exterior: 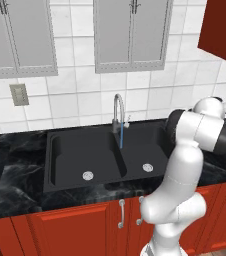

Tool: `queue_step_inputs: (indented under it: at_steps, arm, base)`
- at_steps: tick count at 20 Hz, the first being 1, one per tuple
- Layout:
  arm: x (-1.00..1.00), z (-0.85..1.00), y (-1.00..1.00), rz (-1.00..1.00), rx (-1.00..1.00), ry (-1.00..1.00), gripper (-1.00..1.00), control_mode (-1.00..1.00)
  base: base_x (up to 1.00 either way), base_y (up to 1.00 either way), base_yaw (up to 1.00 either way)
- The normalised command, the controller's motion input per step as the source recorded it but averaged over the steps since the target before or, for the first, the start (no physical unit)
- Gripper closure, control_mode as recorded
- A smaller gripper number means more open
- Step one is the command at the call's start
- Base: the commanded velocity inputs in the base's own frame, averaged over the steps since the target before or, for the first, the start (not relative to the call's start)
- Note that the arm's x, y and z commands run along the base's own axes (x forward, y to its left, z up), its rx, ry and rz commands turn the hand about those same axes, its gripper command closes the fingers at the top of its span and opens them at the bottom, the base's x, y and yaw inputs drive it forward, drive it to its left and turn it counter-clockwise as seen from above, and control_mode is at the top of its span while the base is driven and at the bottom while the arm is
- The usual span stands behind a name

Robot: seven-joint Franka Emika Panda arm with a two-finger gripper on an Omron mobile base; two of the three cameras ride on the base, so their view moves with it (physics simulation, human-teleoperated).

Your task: Rinse each bowl for a few seconds and place them down in the sink or on the counter.

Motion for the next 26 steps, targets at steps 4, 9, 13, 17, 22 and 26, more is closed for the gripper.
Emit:
queue_step_inputs:
  at_steps: [4, 9, 13, 17, 22, 26]
  arm:
    - [0.18, -0.2, -0.18, 0.04, 0.0, 0.02, -1.0, -1.0]
    - [0.21, -0.21, -0.19, 0.05, 0.0, 0.03, -1.0, -1.0]
    - [0.25, -0.18, -0.2, 0.05, 0.0, 0.04, -1.0, -1.0]
    - [0.27, -0.16, -0.24, 0.05, 0.0, 0.04, -1.0, -1.0]
    - [0.18, -0.2, -0.12, 0.04, 0.0, 0.04, -1.0, -1.0]
    - [0.17, -0.16, 0.01, 0.02, 0.0, 0.01, 1.0, -1.0]
  base:
    - [0.0, 0.0, 0.0]
    - [0.0, 0.0, 0.0]
    - [0.0, 0.0, 0.0]
    - [0.0, 0.0, 0.0]
    - [0.0, 0.0, 0.0]
    - [0.0, 0.0, 0.0]
